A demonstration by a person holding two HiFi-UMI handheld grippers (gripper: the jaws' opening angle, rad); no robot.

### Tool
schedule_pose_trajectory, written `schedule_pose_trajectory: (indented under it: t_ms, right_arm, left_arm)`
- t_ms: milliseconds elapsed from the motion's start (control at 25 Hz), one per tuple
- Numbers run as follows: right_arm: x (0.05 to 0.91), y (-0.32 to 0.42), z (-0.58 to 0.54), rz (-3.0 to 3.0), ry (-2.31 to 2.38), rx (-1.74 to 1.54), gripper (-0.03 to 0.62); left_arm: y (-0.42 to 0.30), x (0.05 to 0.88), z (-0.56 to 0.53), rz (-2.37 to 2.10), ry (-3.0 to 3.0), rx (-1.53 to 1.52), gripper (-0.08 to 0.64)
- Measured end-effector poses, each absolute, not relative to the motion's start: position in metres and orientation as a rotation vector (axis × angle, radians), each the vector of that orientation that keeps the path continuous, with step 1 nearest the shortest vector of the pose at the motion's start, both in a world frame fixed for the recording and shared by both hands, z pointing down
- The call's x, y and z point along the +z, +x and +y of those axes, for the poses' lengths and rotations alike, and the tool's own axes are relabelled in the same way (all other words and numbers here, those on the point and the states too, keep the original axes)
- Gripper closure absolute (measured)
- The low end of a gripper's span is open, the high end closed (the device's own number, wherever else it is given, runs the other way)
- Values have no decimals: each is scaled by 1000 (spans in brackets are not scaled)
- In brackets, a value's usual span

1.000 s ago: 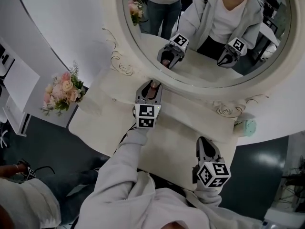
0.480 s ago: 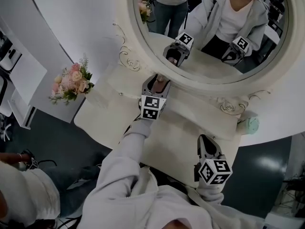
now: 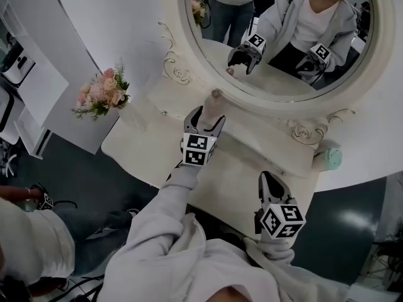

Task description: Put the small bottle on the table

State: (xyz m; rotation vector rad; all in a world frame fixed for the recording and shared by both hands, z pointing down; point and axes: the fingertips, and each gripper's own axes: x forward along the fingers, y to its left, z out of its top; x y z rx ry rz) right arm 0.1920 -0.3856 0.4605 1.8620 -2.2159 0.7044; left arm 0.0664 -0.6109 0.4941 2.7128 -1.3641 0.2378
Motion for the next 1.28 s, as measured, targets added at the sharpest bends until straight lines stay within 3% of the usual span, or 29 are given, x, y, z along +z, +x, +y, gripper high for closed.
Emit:
schedule_pose_trajectory:
  t_ms: [1280]
  right_arm:
    - [443, 185, -271, -2329, 1881, 654, 554]
  left_arm:
    - [34, 452, -347, -1035, 2646, 205, 235]
